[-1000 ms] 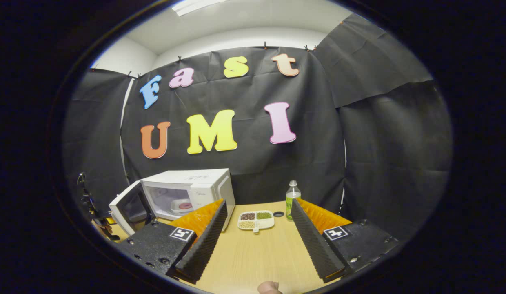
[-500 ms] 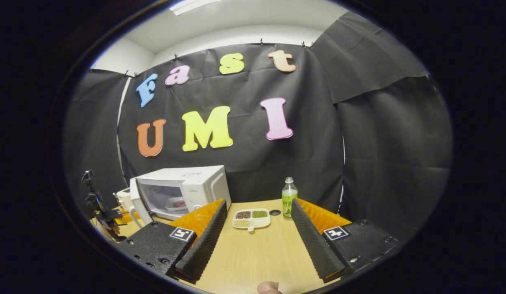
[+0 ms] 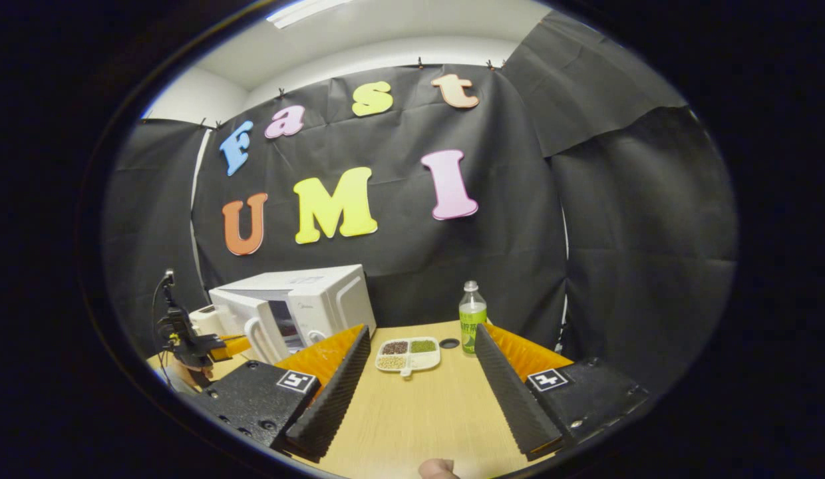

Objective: Open the microwave oven with the left hand, put the food in, and close the microwave oven.

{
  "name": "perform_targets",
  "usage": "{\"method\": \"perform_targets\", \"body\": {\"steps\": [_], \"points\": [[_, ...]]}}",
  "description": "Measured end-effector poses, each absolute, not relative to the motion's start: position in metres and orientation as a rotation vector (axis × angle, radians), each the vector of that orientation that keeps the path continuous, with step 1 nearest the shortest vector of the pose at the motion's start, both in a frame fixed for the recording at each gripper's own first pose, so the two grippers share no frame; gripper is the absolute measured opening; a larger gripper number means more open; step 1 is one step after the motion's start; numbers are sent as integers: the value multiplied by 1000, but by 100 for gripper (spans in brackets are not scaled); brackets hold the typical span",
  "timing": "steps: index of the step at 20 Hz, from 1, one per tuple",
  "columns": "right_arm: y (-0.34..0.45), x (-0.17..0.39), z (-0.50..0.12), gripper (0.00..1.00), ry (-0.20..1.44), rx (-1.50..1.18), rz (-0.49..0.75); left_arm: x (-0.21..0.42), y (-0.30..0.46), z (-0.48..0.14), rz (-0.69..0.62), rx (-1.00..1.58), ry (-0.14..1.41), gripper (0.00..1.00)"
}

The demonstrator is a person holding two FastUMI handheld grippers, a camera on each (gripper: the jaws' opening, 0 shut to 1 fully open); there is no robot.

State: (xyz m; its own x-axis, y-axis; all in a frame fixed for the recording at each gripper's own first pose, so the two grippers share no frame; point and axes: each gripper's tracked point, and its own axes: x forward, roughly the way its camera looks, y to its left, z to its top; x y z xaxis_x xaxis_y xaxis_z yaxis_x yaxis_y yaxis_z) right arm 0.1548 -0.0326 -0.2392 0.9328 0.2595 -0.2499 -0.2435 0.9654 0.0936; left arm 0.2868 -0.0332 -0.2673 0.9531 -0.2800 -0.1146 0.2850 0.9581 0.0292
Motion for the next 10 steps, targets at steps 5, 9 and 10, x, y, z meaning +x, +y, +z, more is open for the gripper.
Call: {"method": "perform_targets", "body": {"steps": [5,9,10], "points": [[-47,164,-255,91,273,61,249,320,-54,-273,-258,33,126,0],[-56,167,-267,100,291,77,240,333,-53,-271,-189,68,114,0],[-58,167,-271,100,299,83,239,333,-53,-271,-177,79,111,0]]}}
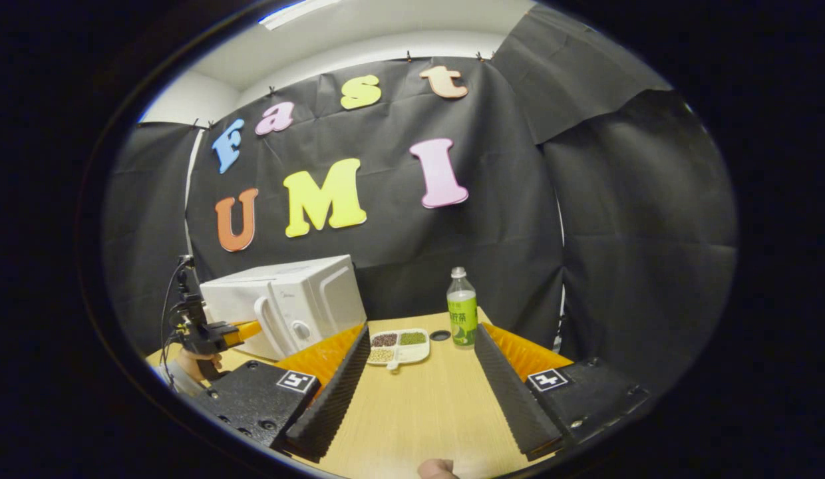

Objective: Open the microwave oven with the left hand, put the food in, and close the microwave oven.

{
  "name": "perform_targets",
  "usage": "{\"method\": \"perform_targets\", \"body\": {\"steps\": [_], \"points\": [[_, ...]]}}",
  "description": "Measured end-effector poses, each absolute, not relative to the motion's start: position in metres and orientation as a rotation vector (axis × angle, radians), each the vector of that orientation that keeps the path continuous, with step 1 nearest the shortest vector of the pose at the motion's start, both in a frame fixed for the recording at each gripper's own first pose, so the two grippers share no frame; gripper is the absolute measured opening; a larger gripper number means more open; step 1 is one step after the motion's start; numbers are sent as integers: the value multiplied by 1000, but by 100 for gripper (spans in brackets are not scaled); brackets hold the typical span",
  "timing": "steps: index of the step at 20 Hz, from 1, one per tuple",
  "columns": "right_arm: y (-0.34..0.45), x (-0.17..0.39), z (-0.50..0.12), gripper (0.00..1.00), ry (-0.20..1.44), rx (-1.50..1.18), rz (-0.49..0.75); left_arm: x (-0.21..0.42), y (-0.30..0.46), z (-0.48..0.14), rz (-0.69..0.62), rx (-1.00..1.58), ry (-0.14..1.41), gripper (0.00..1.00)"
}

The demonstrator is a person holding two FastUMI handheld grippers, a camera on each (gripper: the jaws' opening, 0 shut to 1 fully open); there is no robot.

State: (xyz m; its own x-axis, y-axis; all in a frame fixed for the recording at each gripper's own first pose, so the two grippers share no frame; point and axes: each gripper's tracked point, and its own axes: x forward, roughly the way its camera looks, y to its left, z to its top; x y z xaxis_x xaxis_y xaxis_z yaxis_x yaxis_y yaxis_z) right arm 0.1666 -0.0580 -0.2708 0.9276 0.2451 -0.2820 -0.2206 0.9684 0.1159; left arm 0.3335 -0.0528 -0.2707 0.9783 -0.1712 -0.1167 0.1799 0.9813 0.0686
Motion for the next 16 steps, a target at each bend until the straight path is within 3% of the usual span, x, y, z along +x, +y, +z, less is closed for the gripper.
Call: {"method": "perform_targets", "body": {"steps": [1,3,4,6,7,11,13,14,15,16], "points": [[-59,166,-273,92,306,84,238,334,-52,-270,-166,89,110,0],[-60,165,-272,91,314,92,235,344,-49,-277,-130,93,154,0],[-59,161,-271,100,313,96,236,340,-51,-268,-130,89,116,0],[-60,155,-267,100,313,94,229,342,-54,-272,-124,87,132,0],[-60,151,-266,91,313,89,225,341,-54,-272,-120,89,131,0],[-62,137,-258,91,314,66,206,326,-52,-254,-80,81,128,3],[-62,130,-253,91,315,64,202,310,-61,-241,-103,37,121,24],[-62,126,-250,91,314,61,198,300,-60,-230,-99,27,113,49],[-63,122,-247,91,309,56,194,288,-58,-222,-85,26,115,58],[-62,119,-242,91,302,49,192,277,-58,-213,-75,29,110,59]]}}
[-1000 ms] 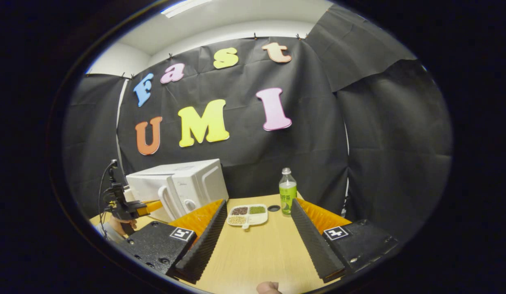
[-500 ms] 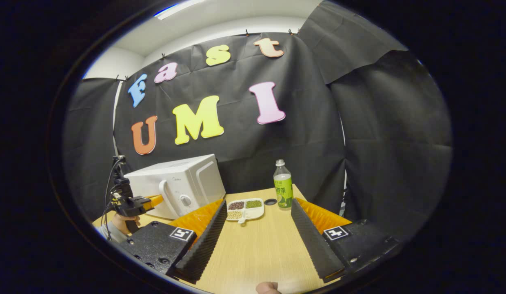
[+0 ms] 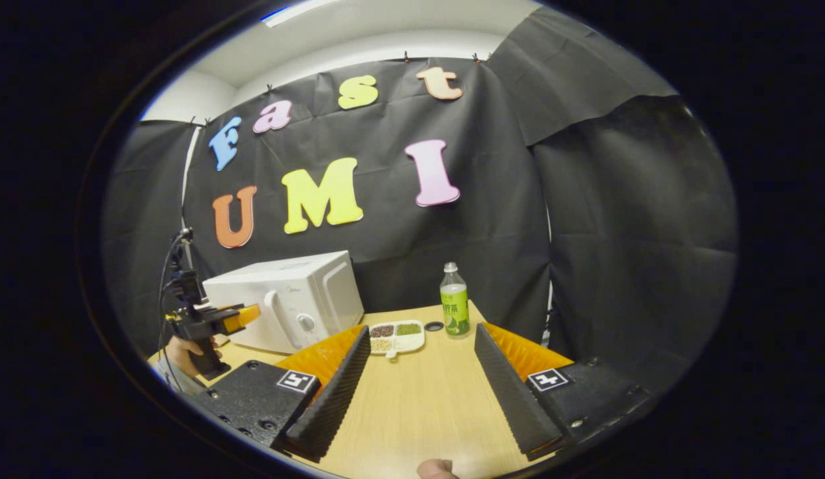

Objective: Open the microwave oven with the left hand, put the food in, and close the microwave oven.

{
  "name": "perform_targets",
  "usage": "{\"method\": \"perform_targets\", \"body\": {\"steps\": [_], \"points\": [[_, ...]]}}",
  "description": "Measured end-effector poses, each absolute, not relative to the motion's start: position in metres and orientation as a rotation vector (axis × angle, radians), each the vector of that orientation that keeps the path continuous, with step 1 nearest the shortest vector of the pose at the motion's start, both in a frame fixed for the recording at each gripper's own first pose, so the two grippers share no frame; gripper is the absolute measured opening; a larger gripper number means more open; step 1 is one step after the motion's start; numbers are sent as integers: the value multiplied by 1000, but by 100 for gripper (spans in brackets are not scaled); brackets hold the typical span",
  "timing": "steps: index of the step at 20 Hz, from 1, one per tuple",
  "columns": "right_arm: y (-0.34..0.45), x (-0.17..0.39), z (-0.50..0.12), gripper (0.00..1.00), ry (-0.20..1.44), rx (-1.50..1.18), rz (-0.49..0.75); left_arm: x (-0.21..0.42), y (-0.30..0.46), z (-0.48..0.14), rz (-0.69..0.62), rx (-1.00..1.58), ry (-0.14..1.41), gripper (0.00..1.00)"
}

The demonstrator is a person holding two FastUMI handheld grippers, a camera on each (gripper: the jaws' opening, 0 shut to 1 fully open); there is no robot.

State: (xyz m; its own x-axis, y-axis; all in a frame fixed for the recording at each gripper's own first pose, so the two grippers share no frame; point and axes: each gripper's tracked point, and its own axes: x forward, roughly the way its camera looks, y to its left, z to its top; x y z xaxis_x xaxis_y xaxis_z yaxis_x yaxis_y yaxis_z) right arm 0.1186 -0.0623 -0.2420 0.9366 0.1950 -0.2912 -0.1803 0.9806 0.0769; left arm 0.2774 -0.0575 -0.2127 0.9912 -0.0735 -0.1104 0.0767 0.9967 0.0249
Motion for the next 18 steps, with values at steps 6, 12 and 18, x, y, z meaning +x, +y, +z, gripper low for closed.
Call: {"method": "perform_targets", "body": {"steps": [6,12,18], "points": [[-48,96,-206,100,263,33,187,196,-40,-155,-24,27,93,91],[-16,75,-160,100,213,49,187,110,-2,-101,48,11,72,84],[25,53,-116,91,139,-4,214,33,18,-49,84,-36,19,95]]}}
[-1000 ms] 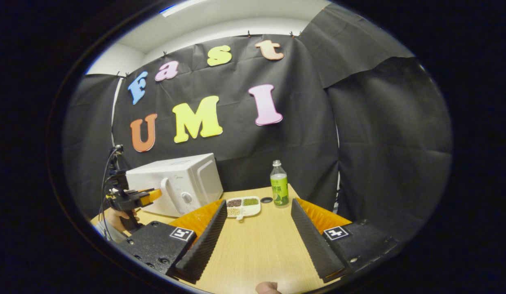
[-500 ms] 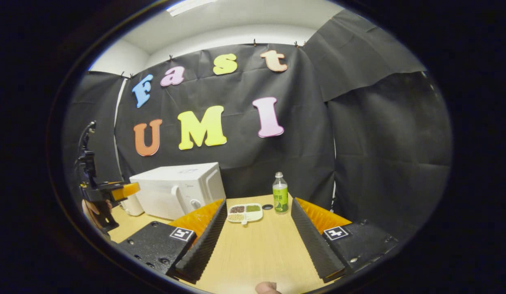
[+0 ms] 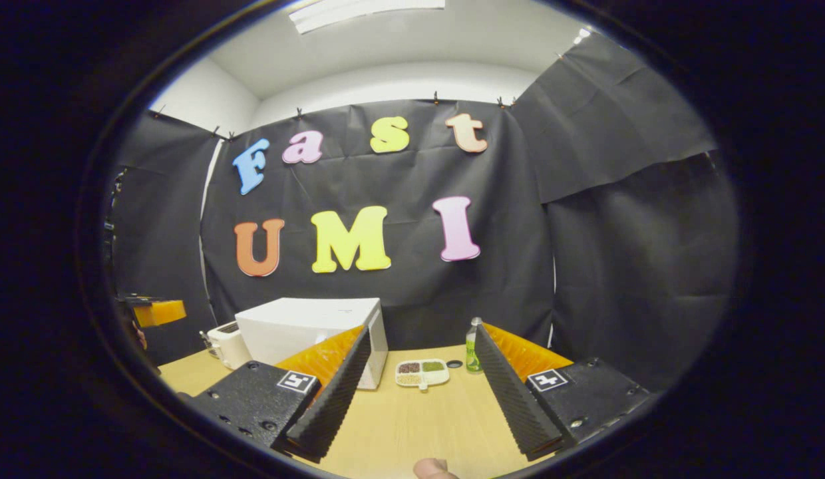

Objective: Open the microwave oven with the left hand, put the food in, and close the microwave oven.

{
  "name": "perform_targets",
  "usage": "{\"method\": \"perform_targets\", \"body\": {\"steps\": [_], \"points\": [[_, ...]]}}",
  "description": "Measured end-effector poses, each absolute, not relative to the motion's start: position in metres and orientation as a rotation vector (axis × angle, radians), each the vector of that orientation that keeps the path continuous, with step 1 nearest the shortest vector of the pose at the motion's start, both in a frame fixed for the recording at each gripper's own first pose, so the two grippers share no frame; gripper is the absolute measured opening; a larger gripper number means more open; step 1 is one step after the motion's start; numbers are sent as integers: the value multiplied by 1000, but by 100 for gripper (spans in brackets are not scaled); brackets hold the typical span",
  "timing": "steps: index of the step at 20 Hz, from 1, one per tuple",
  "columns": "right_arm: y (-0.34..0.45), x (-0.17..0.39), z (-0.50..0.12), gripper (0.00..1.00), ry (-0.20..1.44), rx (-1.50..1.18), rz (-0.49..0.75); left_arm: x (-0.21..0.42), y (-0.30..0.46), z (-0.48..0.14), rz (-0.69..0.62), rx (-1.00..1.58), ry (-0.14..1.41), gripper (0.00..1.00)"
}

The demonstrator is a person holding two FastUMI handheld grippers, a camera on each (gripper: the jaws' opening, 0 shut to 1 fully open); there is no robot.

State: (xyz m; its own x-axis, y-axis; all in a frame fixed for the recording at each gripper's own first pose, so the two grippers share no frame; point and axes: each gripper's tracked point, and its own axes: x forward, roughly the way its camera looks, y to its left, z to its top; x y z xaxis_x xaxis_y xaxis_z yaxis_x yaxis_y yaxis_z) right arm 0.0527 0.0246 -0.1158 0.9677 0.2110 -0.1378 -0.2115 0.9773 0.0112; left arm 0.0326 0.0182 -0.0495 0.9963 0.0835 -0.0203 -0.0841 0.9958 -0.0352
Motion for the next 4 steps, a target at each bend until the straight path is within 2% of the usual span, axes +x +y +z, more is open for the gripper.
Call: {"method": "perform_targets", "body": {"steps": [1,2,3,4], "points": [[30,49,-111,100,139,-5,215,22,19,-42,83,-20,3,95],[35,45,-107,91,142,-6,216,13,22,-35,89,0,-16,95],[40,42,-103,91,142,-2,219,6,24,-31,94,10,-23,95],[48,37,-98,91,137,4,235,-1,22,-33,91,5,-15,84]]}}
